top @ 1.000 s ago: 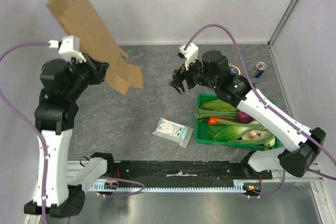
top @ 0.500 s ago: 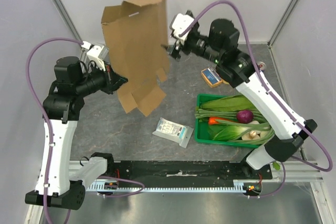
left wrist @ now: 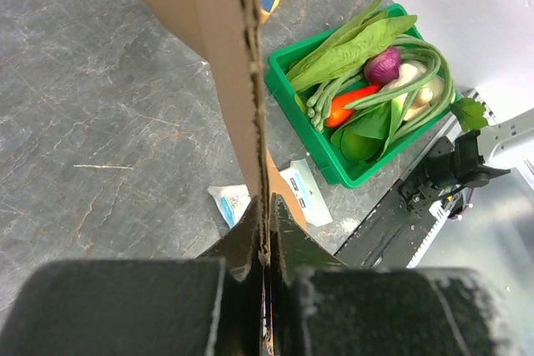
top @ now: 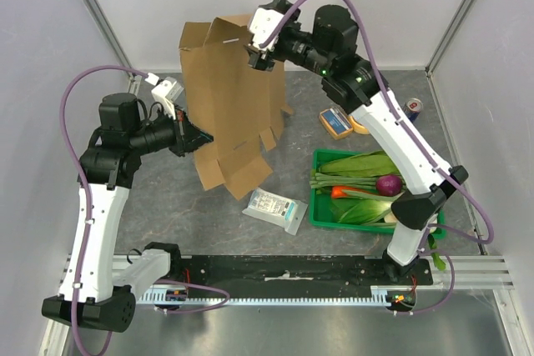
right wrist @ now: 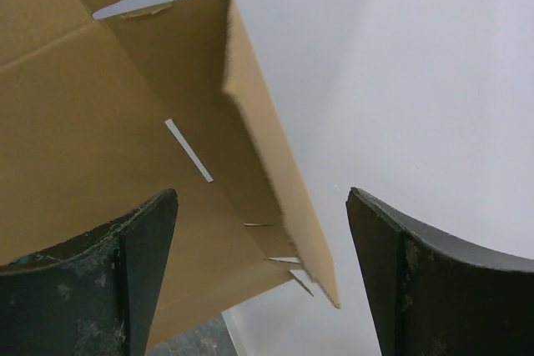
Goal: Fold the paper box
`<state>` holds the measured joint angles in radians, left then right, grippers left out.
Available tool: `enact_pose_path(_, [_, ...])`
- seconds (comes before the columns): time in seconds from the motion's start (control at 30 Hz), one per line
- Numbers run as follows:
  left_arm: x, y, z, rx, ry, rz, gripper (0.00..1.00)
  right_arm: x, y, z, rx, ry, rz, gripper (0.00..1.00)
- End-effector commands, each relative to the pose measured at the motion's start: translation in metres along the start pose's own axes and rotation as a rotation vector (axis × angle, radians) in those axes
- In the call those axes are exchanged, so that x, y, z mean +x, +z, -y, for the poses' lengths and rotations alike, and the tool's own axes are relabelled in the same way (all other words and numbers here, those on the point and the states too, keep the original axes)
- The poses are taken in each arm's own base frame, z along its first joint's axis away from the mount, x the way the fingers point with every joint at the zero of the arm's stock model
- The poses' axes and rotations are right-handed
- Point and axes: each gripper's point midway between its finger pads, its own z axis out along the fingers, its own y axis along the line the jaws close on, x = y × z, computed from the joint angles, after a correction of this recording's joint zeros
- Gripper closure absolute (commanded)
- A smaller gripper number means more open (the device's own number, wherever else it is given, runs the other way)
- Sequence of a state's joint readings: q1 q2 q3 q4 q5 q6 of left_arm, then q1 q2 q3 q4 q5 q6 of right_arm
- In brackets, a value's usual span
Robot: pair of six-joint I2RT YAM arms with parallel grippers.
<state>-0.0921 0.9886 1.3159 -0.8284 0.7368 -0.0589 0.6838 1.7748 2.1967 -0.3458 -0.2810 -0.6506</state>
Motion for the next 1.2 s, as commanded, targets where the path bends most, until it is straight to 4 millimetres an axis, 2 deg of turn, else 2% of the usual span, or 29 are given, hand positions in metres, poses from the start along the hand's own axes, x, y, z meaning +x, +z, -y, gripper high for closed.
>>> enact_pose_path(0.0, [-0.013,0.002,0.014,0.088,0.109,0.049,0.98,-0.011,0.008,0.012,0.067,-0.060,0.035,0.11])
enact_pose_path(0.07, [-0.011,0.004,0.014,0.092,0.111,0.039,0.98,-0.020,0.009,0.020,0.121,-0.090,0.055,0.15])
enact_pose_path(0.1, [-0.009,0.005,0.014,0.092,0.111,0.034,0.98,-0.014,0.012,0.017,0.137,-0.093,0.042,0.17])
enact_pose_path(0.17, [-0.008,0.007,0.011,0.075,0.103,0.026,0.98,-0.019,0.009,0.032,0.222,-0.102,0.057,0.26])
enact_pose_path(0.27, [-0.007,0.008,0.010,0.076,0.102,0.020,0.98,-0.018,0.010,0.034,0.240,-0.103,0.064,0.31])
enact_pose_path(0.4, [-0.009,0.009,0.009,0.065,0.096,0.020,0.98,-0.022,0.015,0.031,0.228,-0.080,0.095,0.63])
enact_pose_path(0.43, [-0.010,0.008,0.009,0.062,0.093,0.023,0.98,-0.023,0.016,0.030,0.226,-0.073,0.103,0.84])
enact_pose_path(0.47, [-0.013,0.007,0.009,0.056,0.092,0.029,0.98,-0.027,0.017,0.031,0.238,-0.049,0.128,0.89])
enact_pose_path(0.5, [-0.015,0.006,0.005,0.026,0.086,0.035,0.98,-0.025,0.018,0.030,0.244,-0.030,0.133,0.99])
enact_pose_path(0.57, [-0.027,0.001,0.000,-0.047,0.059,0.070,0.96,-0.033,0.014,0.043,0.323,0.081,0.159,1.00])
enact_pose_path(0.6, [-0.033,-0.005,-0.013,-0.143,0.047,0.100,0.92,-0.040,0.011,0.047,0.340,0.124,0.179,1.00])
enact_pose_path(0.63, [-0.040,-0.010,-0.016,-0.190,0.013,0.133,0.85,-0.045,0.008,0.054,0.364,0.162,0.196,1.00])
enact_pose_path(0.67, [-0.049,-0.017,-0.020,-0.244,0.000,0.176,0.72,-0.056,0.001,0.063,0.399,0.265,0.233,1.00])
enact_pose_path(0.7, [-0.057,-0.027,-0.035,-0.355,-0.025,0.228,0.63,-0.053,-0.007,0.077,0.483,0.329,0.219,1.00])
enact_pose_path(0.73, [-0.068,-0.041,-0.031,-0.387,-0.052,0.306,0.56,-0.054,-0.012,0.086,0.528,0.377,0.224,1.00])
enact_pose_path(0.77, [-0.071,-0.048,-0.033,-0.420,-0.068,0.347,0.45,-0.059,-0.019,0.095,0.567,0.424,0.240,1.00])
enact_pose_path(0.8, [-0.076,-0.059,-0.037,-0.473,-0.080,0.397,0.42,-0.055,-0.025,0.104,0.634,0.498,0.230,1.00])
enact_pose_path(0.83, [-0.082,-0.074,-0.028,-0.478,-0.092,0.468,0.41,-0.051,-0.027,0.106,0.652,0.526,0.214,1.00])
enact_pose_path(0.9, [-0.087,-0.090,-0.030,-0.528,-0.105,0.565,0.36,-0.050,-0.034,0.116,0.703,0.580,0.210,1.00])
enact_pose_path(0.97, [-0.089,-0.108,-0.023,-0.533,-0.111,0.663,0.34,-0.037,-0.042,0.124,0.756,0.626,0.171,1.00])
enact_pose_path(1.1, [-0.086,-0.132,-0.030,-0.615,-0.140,0.771,0.30,-0.012,-0.055,0.131,0.778,0.752,0.142,1.00])
enact_pose_path(1.13, [-0.085,-0.134,-0.031,-0.625,-0.148,0.780,0.30,-0.014,-0.060,0.131,0.759,0.805,0.161,1.00])
enact_pose_path(1.17, [-0.088,-0.137,-0.030,-0.633,-0.145,0.791,0.30,0.003,-0.062,0.130,0.756,0.820,0.132,1.00])
